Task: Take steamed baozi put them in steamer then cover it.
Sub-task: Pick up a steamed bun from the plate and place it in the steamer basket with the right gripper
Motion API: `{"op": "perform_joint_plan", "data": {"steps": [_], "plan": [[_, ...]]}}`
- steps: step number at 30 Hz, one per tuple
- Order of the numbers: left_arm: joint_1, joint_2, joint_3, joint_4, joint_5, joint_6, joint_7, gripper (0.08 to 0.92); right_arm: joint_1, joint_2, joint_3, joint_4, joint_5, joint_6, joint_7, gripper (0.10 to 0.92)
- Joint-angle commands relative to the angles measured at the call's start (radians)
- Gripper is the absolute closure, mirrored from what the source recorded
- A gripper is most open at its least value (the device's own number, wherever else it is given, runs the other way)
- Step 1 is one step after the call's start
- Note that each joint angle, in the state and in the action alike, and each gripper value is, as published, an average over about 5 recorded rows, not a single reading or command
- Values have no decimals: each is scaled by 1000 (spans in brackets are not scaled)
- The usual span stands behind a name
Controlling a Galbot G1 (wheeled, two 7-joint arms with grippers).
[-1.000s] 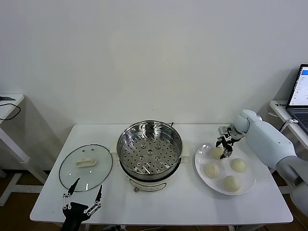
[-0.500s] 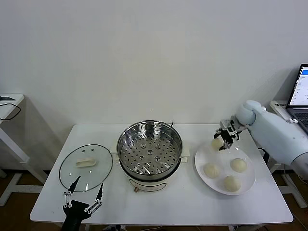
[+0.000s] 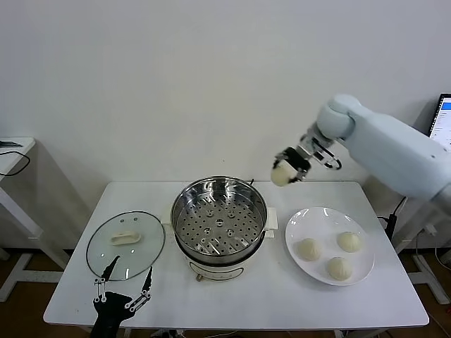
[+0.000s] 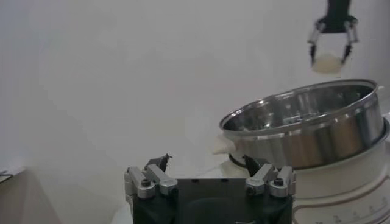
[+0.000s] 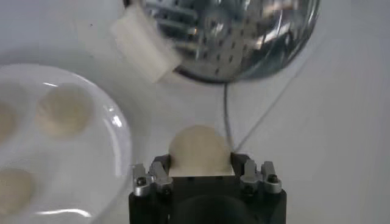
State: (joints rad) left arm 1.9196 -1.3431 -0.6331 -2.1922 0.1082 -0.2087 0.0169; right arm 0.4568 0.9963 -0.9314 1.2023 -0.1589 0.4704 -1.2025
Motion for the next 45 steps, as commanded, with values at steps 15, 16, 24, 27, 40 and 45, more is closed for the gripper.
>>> {"op": "perform_joint_plan", "data": {"steps": [15,16,24,27,40,45], "plan": [[-16,5,5,27,-13,-13,-1,177,-68,369,-103,-162,-254,276,35,337],[-17,6,4,28,-16,-14,-1,177,-77,379,-100,-179,-265,280,39,338],[-23,8,2,36,-27,-18,-1,177,-130,438,-71,-280,-320,303,55,337],[-24,8,1,40,-28,-21,-2,177,-138,448,-70,-294,-324,307,58,334],[-27,6,0,38,-28,-25,-6,177,-123,425,-54,-261,-293,307,49,228],[-28,8,-1,37,-28,-20,-6,177,-52,305,-20,-120,-77,143,-64,203]]}}
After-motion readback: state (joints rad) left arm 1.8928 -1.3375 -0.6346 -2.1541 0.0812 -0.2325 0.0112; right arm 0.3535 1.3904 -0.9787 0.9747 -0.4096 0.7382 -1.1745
